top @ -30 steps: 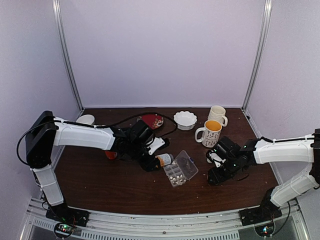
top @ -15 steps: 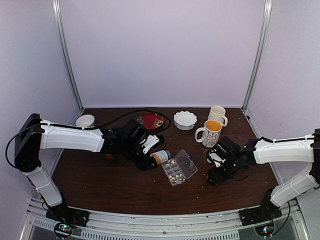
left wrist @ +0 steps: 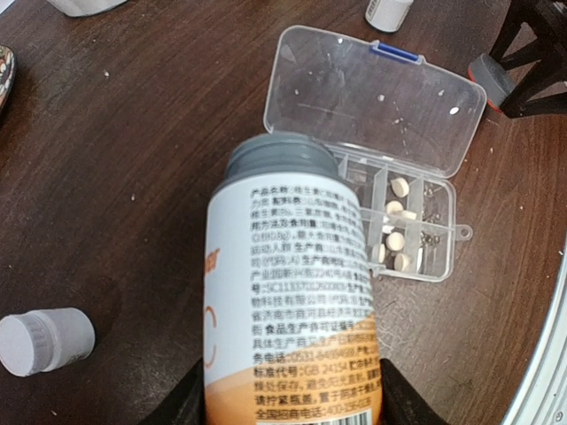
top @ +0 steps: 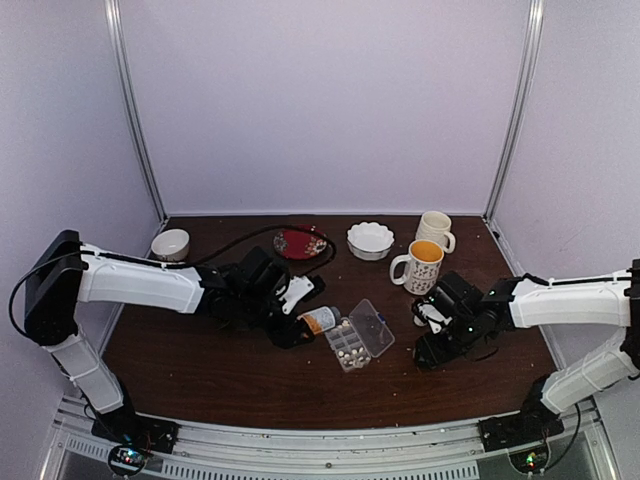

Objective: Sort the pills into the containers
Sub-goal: Pour the pill into the compartment of the pill container.

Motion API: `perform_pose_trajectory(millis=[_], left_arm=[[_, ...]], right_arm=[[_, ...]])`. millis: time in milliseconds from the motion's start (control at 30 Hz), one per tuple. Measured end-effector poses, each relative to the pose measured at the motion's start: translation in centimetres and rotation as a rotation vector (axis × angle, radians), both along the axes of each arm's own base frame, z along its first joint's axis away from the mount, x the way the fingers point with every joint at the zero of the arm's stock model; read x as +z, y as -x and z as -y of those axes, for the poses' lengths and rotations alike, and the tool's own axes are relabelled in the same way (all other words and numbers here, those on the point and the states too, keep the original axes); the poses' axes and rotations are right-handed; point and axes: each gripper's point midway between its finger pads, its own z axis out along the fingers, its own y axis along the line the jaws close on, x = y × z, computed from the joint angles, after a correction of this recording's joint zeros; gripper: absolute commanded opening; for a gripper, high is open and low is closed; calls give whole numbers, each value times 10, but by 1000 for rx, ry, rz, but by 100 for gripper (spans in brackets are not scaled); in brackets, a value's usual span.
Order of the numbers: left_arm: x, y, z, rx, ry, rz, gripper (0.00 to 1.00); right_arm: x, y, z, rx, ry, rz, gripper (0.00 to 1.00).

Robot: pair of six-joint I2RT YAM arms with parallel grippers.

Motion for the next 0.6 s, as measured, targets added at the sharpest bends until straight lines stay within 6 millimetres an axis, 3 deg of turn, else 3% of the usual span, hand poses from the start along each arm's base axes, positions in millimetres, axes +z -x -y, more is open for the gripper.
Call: perform_pose_trajectory(millis=[167,333,433,600], left_arm=[[-10,10,-3,-21,28,-20,0],[6,17,-4,-39,114,12,0],[29,21,-2,-57,202,56,0],[67,29,0,-90,361,135,0]], right_arm=[[13,-3,-1,-2,-28,41,0],[48,-9,-2,4,-95,149,0],[84,-14,-7,31,-167,244,0],[162,-13,-23,122,-363,423,0]])
